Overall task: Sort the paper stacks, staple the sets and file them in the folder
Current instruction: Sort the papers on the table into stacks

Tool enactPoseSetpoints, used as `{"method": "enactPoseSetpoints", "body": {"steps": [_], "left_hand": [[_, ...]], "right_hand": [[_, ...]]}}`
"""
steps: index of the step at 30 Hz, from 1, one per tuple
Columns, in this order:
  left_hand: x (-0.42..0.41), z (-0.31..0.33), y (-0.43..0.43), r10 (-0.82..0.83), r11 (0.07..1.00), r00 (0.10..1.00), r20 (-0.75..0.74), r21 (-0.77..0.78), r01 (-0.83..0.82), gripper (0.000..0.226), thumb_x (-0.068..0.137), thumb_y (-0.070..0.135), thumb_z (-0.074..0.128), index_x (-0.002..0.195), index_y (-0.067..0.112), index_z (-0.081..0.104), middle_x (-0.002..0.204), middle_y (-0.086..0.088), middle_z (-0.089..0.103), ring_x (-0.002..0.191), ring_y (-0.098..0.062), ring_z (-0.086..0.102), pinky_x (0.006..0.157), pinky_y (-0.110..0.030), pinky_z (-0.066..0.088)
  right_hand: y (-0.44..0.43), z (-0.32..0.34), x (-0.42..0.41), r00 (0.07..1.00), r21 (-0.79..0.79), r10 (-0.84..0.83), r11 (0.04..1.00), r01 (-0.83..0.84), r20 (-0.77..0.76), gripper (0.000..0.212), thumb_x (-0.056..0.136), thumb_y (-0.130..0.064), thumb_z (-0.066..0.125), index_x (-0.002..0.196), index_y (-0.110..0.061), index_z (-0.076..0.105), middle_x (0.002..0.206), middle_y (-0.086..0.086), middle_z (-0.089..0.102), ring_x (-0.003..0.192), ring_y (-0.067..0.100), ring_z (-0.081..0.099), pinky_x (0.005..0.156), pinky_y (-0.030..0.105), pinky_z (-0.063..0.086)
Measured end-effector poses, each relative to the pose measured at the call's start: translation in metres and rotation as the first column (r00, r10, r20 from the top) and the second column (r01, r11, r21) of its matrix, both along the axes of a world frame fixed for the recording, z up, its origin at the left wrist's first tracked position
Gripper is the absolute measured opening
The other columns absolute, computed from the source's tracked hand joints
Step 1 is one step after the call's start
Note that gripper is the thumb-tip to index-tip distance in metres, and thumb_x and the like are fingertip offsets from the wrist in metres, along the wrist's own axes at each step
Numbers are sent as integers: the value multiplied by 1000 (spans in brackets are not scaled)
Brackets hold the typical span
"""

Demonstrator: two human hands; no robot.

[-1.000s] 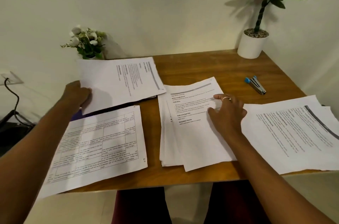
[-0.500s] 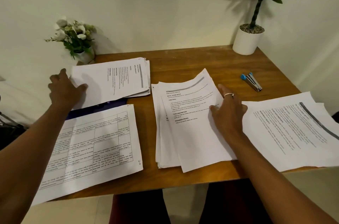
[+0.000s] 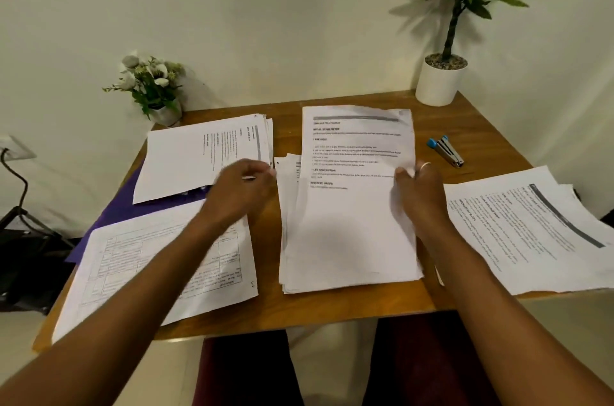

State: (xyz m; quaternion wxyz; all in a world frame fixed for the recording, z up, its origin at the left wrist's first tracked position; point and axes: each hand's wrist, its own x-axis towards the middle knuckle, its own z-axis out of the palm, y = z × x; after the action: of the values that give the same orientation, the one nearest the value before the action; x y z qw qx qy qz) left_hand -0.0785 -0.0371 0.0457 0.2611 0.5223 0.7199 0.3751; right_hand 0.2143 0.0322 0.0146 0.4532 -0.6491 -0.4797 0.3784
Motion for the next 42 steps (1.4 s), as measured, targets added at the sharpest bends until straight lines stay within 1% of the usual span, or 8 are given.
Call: {"method": "enactPoseSetpoints", "body": {"steps": [5,15,20,23,26,28,37,42], "left_hand": [[41,-12,-13,-129,968,980,150,-197,158,69,87,49,74,146,29,45,134,14,52,113,-14,55,89,-33,48],[36,-3,-24,-34,992,999,38,-119,38,48,98,27,65,144,24,51,131,4,58,107,-19,59,98,-44,54],[7,13,-29,-176,968,981,83,-167,188,33,98,24,65,131,29,62,120,5,66,102,-18,67,85,-39,60],[-6,15,-29,-35,989,967,253,-130,70,36,97,21,67,132,26,64,123,7,63,101,-19,67,71,-32,61],[-10,11,-33,174,984,718,674,-147,-100,35,98,12,64,131,25,62,124,-2,68,106,-27,70,72,-40,62],[-5,5,-38,192,980,632,751,-178,-85,28,98,14,64,122,26,61,116,-8,73,104,-32,73,81,-48,62],[-42,-13,-23,307,952,822,480,-163,-260,42,101,6,57,140,21,53,122,-4,64,100,-26,62,69,-37,55],[-118,-9,-3,402,915,862,308,-131,-381,43,100,13,60,142,20,54,127,-17,64,84,-23,61,64,-34,51]], "right_hand": [[-4,1,-2,980,-25,-26,999,21,-199,24,98,-27,57,122,-23,58,118,-6,68,109,19,65,101,43,53],[-15,11,-5,864,-5,120,990,-140,-488,33,90,-13,75,121,-20,65,111,-3,76,97,15,73,84,35,60],[-9,12,5,823,-52,40,995,-85,-567,41,82,-10,82,120,-18,69,112,1,77,102,22,74,89,43,60],[-8,9,2,838,-83,23,993,-82,-545,39,81,-6,80,118,-16,70,109,1,77,99,24,75,87,46,61],[-10,5,-7,821,-136,-69,991,-11,-567,38,85,-5,77,119,-20,68,110,2,76,97,25,74,83,50,62],[-11,2,-16,807,-155,-109,988,21,-581,40,89,-4,73,125,-19,64,112,3,74,96,23,73,81,47,63],[-23,6,-50,791,-69,122,977,-202,-600,45,95,3,59,132,-20,53,116,2,72,100,25,73,79,45,63],[-24,3,-42,954,5,153,988,-157,-258,20,98,-9,62,109,-26,63,113,0,72,98,19,72,73,25,57]]}}
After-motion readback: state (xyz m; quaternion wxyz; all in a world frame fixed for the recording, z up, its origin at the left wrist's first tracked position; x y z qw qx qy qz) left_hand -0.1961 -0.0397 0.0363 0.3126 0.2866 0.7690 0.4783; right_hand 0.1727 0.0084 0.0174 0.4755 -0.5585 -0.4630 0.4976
